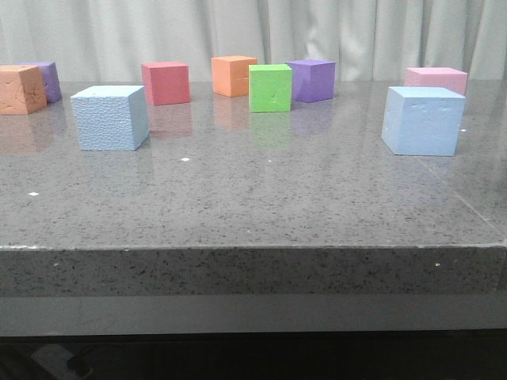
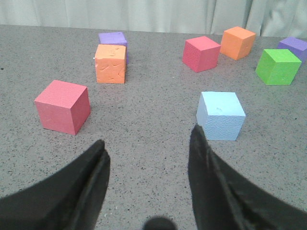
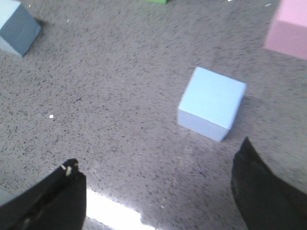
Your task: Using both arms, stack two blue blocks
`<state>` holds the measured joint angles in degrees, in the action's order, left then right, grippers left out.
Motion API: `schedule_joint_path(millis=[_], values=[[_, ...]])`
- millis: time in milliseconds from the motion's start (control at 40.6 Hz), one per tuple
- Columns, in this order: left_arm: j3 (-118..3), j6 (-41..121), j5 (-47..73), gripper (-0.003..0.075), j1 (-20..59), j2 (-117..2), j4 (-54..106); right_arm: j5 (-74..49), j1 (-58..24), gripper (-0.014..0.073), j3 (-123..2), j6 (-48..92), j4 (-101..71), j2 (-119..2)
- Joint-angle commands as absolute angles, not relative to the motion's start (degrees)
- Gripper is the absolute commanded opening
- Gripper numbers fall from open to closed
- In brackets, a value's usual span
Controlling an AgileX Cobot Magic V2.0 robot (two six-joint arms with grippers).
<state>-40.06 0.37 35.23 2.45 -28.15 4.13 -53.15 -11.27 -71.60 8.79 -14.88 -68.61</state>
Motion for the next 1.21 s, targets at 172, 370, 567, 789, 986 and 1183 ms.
schedule_joint_path(millis=[172, 370, 567, 789, 986, 1183], values=[[-41.9, 0.0, 30.3, 0.0363, 2.6, -28.7, 4.8, -54.2, -12.2, 0.0612, -82.5, -5.2, -4.7, -81.0], [-41.9, 0.0, 30.3, 0.0363, 2.6, -28.7, 4.8, -53.8, -12.1, 0.0612, -85.9, -8.9, -0.7, -87.9], [-41.9, 0.0, 30.3, 0.0363, 2.6, -28.7, 4.8, -49.9, -12.1, 0.0612, -87.8, -12.2, -0.7, -93.0], [-41.9, 0.0, 30.3, 0.0363, 2.6, -28.7, 4.8, -48.6, -12.1, 0.0612, -87.8, -13.7, -1.1, -97.5], [-41.9, 0.0, 30.3, 0.0363, 2.6, -28.7, 4.8, -48.7, -12.1, 0.0612, -87.8, -13.7, -1.1, -99.7], [-41.9, 0.0, 30.3, 0.0363, 2.6, -28.7, 4.8, -48.8, -12.1, 0.0499, -87.8, -13.7, -1.1, -99.6]])
